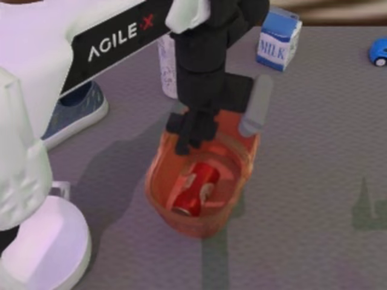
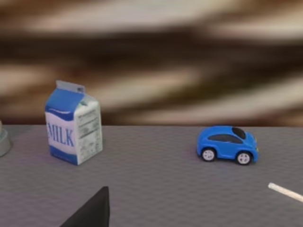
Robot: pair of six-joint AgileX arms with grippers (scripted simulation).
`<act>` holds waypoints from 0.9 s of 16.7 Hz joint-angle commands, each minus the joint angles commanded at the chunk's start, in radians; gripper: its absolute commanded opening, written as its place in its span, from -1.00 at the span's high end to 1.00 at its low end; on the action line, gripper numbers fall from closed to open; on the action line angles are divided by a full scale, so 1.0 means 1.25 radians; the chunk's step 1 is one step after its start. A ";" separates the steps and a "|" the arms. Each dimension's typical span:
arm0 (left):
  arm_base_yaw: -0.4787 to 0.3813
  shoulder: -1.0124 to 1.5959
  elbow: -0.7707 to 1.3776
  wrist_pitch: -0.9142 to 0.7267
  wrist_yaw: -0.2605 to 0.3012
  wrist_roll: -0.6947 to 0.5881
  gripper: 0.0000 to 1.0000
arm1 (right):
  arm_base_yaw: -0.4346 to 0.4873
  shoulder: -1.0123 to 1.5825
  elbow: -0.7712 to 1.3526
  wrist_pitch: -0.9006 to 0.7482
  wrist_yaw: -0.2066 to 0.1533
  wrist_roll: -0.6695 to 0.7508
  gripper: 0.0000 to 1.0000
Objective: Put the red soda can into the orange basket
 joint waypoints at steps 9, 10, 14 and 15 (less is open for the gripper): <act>0.000 0.000 0.000 0.000 0.000 0.000 1.00 | 0.000 0.000 0.000 0.000 0.000 0.000 -1.00; 0.000 0.000 0.000 0.000 0.000 0.000 1.00 | 0.000 0.000 0.000 0.000 0.000 0.000 -1.00; 0.000 0.000 0.000 0.000 0.000 0.000 1.00 | 0.000 0.000 0.000 0.000 0.000 0.000 -1.00; 0.000 0.000 0.000 0.000 0.000 0.000 1.00 | 0.000 0.000 0.000 0.000 0.000 0.000 -1.00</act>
